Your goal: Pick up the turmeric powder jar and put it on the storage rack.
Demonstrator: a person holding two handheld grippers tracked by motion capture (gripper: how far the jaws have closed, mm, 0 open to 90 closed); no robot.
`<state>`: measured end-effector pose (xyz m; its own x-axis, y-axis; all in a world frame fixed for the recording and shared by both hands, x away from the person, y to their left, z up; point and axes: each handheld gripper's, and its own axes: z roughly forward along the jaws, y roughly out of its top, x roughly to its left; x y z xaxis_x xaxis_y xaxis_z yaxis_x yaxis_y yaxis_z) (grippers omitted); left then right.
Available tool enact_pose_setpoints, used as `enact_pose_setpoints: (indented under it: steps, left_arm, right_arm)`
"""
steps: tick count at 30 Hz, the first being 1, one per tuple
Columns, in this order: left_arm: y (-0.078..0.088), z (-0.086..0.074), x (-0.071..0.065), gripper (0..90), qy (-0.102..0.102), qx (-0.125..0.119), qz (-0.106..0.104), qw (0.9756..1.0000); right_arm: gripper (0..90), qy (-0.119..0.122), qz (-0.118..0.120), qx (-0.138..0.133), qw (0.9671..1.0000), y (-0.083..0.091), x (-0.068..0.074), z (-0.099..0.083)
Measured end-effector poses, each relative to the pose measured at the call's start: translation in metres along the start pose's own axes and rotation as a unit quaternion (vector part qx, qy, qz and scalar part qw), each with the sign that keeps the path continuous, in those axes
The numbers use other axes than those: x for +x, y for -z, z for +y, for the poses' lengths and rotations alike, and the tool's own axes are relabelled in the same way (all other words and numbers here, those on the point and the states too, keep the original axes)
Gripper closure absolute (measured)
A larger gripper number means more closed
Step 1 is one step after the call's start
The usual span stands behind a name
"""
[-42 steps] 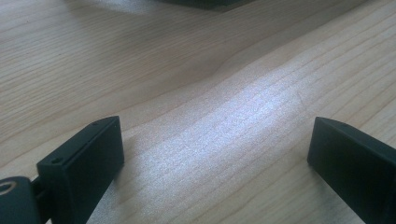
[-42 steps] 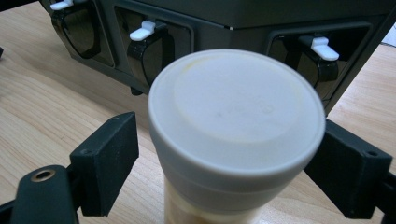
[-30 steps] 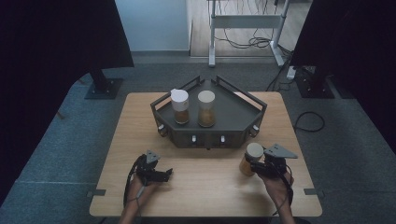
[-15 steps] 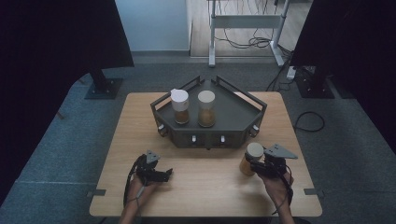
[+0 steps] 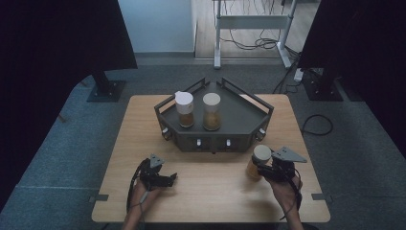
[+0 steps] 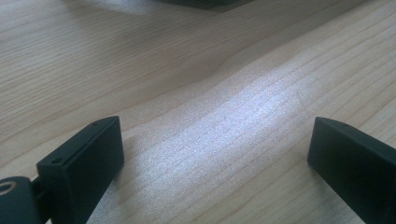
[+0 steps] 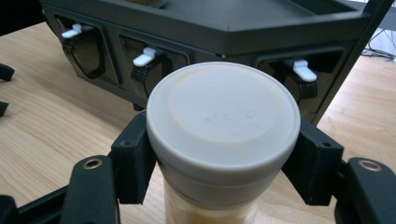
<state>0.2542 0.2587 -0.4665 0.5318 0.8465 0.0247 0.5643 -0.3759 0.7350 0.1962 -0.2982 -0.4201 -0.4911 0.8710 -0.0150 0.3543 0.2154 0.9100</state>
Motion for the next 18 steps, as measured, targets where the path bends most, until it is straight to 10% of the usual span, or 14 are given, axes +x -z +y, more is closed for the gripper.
enact_pose_setpoints:
  steps: [18]
  left_arm:
    - [0.000,0.000,0.000,3.5,0.000,0.000,0.000,1.0000]
  right_arm:
    - [33.2,-0.008,0.002,-0.016,0.9998,0.013,-0.002,0.019]
